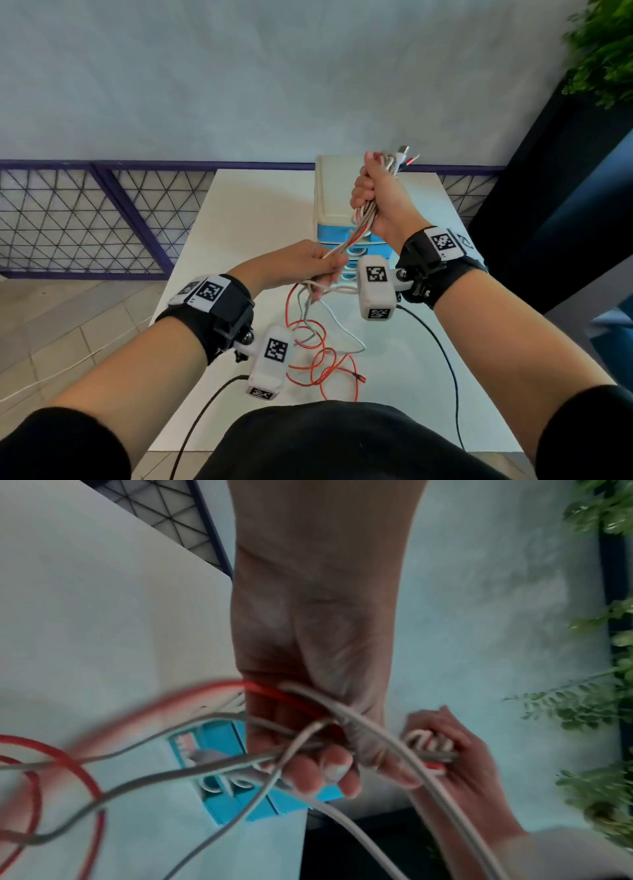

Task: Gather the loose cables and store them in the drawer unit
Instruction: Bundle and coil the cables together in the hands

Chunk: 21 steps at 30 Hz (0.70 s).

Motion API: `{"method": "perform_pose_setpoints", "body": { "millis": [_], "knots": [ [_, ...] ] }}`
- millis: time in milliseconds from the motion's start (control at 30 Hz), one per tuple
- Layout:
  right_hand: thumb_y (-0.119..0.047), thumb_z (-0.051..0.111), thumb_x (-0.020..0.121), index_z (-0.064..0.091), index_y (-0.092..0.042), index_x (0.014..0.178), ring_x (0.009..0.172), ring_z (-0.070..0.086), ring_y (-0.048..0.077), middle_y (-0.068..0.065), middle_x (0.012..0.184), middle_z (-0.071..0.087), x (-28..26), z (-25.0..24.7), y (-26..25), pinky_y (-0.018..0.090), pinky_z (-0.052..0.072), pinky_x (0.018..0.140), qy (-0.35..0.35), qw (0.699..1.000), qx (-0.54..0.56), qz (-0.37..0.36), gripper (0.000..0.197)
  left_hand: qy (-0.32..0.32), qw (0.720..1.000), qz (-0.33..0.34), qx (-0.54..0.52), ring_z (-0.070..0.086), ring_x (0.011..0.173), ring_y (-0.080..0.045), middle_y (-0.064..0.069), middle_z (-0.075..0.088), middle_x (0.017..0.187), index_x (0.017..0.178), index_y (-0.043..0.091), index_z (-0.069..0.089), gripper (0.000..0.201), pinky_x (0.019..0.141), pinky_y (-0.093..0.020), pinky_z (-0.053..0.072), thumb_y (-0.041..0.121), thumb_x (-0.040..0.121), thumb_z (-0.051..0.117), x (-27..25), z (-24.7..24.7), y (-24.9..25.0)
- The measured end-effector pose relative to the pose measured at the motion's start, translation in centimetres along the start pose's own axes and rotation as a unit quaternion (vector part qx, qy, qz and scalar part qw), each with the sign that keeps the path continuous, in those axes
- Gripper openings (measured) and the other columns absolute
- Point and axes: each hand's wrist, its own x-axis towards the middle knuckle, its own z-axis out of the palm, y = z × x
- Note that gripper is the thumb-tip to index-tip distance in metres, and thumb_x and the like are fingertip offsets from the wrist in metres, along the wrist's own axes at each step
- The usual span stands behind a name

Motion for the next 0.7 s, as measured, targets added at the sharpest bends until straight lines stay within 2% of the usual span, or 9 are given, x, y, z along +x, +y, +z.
{"method": "perform_pose_setpoints", "body": {
  "millis": [100,167,267,333,367,433,533,633,700],
  "knots": [
    [-0.033,0.054,0.097,0.044,-0.020,0.067,0.033,0.032,0.002,-0.009,0.043,0.037,0.2,-0.5,-1.4,0.016,0.032,0.035,0.007,1.000,0.004,-0.009,0.034,0.029,0.998,-0.045,0.018,0.061,0.059,-0.011,0.003,0.058,0.061,0.076,0.012,0.060,0.029,0.069,-0.023,0.051,0.035,0.092,0.053,0.0,-0.9,-1.8],
    [-0.032,0.055,0.096,0.045,-0.020,0.067,0.033,0.033,0.003,-0.009,0.044,0.037,0.1,-0.6,-1.5,0.017,0.033,0.036,0.007,1.000,-0.016,-0.016,0.033,0.033,0.988,-0.086,0.126,0.063,0.079,-0.010,0.004,0.065,0.077,0.075,0.018,0.064,0.031,0.084,-0.026,0.046,0.044,0.090,0.054,0.2,-1.5,-2.8],
    [-0.031,0.055,0.096,0.042,-0.021,0.067,0.034,0.032,0.004,-0.009,0.044,0.035,-0.2,-0.5,-0.3,0.019,0.034,0.037,-0.011,0.998,-0.066,-0.011,0.034,0.014,0.935,-0.182,0.306,0.052,0.080,-0.015,0.002,0.054,0.082,0.066,0.027,0.061,0.034,0.074,-0.028,0.039,0.055,0.085,0.053,0.5,-2.3,-3.5],
    [-0.030,0.055,0.096,0.042,-0.021,0.066,0.034,0.031,0.004,-0.009,0.044,0.033,-0.5,-0.6,0.6,0.019,0.033,0.036,-0.015,0.996,-0.090,-0.001,0.035,0.016,0.900,-0.235,0.366,0.052,0.087,-0.021,-0.001,0.050,0.092,0.063,0.028,0.060,0.030,0.081,-0.034,0.041,0.052,0.080,0.056,0.8,-3.2,-3.7],
    [-0.030,0.055,0.097,0.043,-0.021,0.065,0.034,0.030,0.005,-0.009,0.044,0.032,-0.7,-0.6,0.8,0.019,0.032,0.036,-0.018,0.995,-0.098,0.002,0.035,0.020,0.894,-0.244,0.375,0.053,0.086,-0.023,-0.002,0.049,0.092,0.061,0.028,0.061,0.027,0.082,-0.035,0.042,0.050,0.076,0.057,0.9,-3.6,-3.8],
    [-0.030,0.055,0.097,0.043,-0.021,0.065,0.034,0.029,0.004,-0.009,0.044,0.032,-0.9,-0.5,0.9,0.019,0.031,0.037,-0.021,0.994,-0.112,0.002,0.035,0.028,0.892,-0.243,0.379,0.051,0.071,-0.026,-0.003,0.050,0.081,0.059,0.024,0.061,0.026,0.072,-0.035,0.043,0.046,0.071,0.057,0.9,-4.0,-4.0],
    [-0.029,0.055,0.096,0.040,-0.021,0.066,0.033,0.028,0.004,-0.009,0.044,0.030,-0.8,-0.5,-0.7,0.018,0.029,0.036,-0.014,0.994,-0.109,-0.024,0.035,0.040,0.866,-0.265,0.423,0.050,0.060,-0.025,-0.003,0.052,0.064,0.063,0.018,0.052,0.030,0.064,-0.030,0.042,0.039,0.083,0.056,-0.3,-4.7,-5.5],
    [-0.028,0.057,0.095,0.042,-0.020,0.067,0.034,0.028,0.005,-0.007,0.047,0.029,-0.7,-0.6,-2.8,0.018,0.031,0.035,-0.002,0.993,-0.110,-0.048,0.033,0.116,0.877,-0.278,0.374,0.055,0.049,-0.019,-0.001,0.056,0.059,0.080,0.009,0.059,0.028,0.047,-0.024,0.044,0.032,0.093,0.050,-1.2,-6.1,-6.8],
    [-0.027,0.057,0.096,0.042,-0.020,0.069,0.035,0.027,0.005,-0.007,0.047,0.028,-0.9,-0.6,-2.8,0.018,0.031,0.035,-0.016,0.990,-0.134,-0.045,0.032,0.198,0.889,-0.254,0.324,0.063,0.048,-0.020,-0.005,0.063,0.061,0.085,0.005,0.060,0.027,0.044,-0.025,0.049,0.029,0.094,0.050,-1.1,-7.3,-6.4]
  ]
}}
